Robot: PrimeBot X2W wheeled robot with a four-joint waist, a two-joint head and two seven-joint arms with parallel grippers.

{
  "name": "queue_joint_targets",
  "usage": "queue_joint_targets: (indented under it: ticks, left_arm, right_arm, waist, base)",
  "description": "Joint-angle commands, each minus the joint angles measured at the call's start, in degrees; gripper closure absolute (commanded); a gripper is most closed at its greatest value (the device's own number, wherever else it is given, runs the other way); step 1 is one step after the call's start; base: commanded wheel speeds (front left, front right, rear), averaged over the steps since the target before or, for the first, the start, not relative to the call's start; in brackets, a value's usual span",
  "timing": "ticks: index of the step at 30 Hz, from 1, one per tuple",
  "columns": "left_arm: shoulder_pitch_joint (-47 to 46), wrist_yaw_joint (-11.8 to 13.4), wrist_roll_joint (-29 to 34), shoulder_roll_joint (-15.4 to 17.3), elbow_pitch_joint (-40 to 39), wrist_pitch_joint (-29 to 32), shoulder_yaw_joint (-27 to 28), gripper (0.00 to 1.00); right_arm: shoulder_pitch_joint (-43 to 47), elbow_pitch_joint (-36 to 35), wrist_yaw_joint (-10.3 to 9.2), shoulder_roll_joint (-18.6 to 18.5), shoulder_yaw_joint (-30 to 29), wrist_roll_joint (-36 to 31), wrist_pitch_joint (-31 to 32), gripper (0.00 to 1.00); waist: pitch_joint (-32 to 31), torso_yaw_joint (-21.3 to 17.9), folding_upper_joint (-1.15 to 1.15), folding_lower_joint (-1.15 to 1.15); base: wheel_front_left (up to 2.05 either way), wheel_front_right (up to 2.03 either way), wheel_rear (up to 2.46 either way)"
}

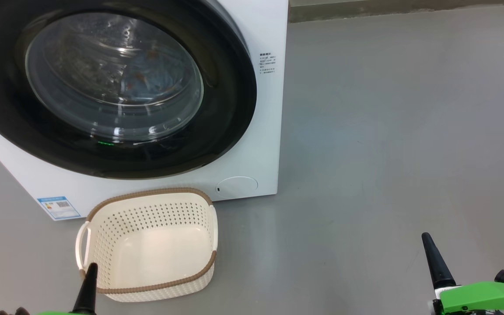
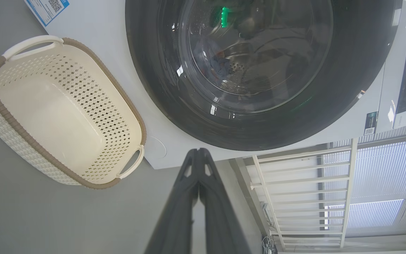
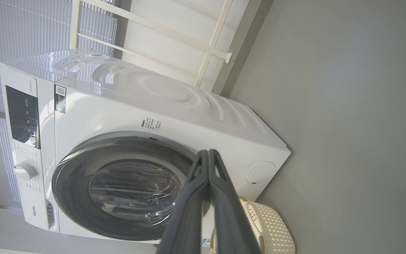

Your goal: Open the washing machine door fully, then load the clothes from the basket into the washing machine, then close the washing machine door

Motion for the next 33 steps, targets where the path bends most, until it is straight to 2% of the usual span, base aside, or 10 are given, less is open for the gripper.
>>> queue_joint_targets:
  ticks: [1,23,33]
  left_arm:
    - [-2.87,-0.14,-1.80,1.33,-1.01,0.62,1.39,1.00]
    - [-5.46,-0.16,-15.36,1.50,0.53,4.34,1.57,1.00]
    - [-6.19,-0.17,-19.19,1.54,0.97,5.40,1.62,1.00]
  right_arm:
    - [-2.58,-1.68,-0.24,-0.45,0.75,2.14,0.50,1.00]
    - [-3.22,-1.85,-0.30,-0.38,-0.44,16.53,4.31,1.00]
    - [-3.41,-1.90,-0.32,-0.32,-0.84,20.56,5.43,1.00]
  waist:
    - [-0.02,0.01,0.00,0.00]
    - [-0.25,0.11,0.00,0.00]
    - [-0.31,0.14,0.00,0.00]
  base:
    - [0.00,0.00,0.00]
    - [0.00,0.00,0.00]
    - [0.00,0.00,0.00]
